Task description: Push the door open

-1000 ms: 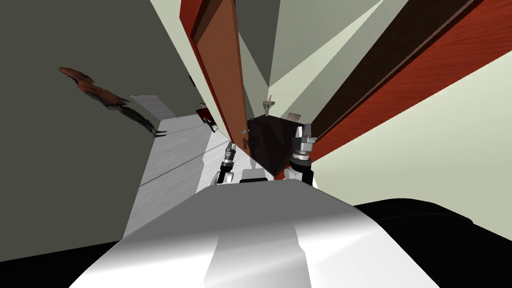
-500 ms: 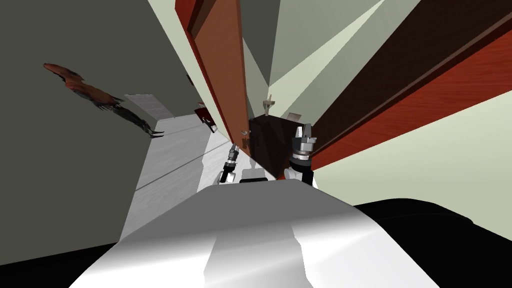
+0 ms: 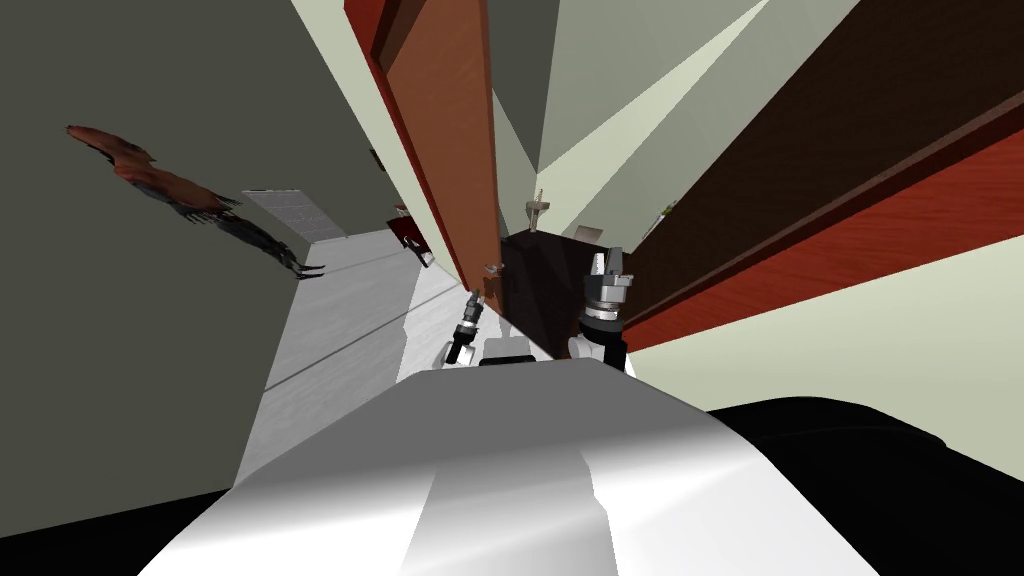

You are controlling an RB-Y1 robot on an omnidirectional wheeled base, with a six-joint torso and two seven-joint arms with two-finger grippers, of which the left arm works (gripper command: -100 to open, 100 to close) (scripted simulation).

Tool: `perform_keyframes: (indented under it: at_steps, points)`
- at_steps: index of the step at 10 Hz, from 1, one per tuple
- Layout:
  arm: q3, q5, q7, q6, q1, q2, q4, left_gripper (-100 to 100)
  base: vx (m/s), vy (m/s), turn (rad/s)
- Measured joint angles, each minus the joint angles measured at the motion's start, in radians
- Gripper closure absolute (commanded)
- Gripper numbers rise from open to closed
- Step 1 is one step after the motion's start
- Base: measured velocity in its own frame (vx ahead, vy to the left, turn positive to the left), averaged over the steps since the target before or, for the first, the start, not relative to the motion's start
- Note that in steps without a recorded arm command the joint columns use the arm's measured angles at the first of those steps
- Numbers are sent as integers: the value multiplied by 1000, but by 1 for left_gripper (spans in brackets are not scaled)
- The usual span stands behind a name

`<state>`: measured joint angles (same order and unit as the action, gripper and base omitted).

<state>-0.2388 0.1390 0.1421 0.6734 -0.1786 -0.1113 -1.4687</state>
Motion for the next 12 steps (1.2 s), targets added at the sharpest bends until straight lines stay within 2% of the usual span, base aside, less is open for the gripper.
perform_keyframes:
  at_steps: [5,9,12]
  points:
    - [-38,9,24,30,56,-2,126,-100,90,79,-21]
    - [-70,15,47,44,85,-11,198,-100,92,80,-24]
    - [-94,22,59,56,114,-8,264,-100,88,76,-20]
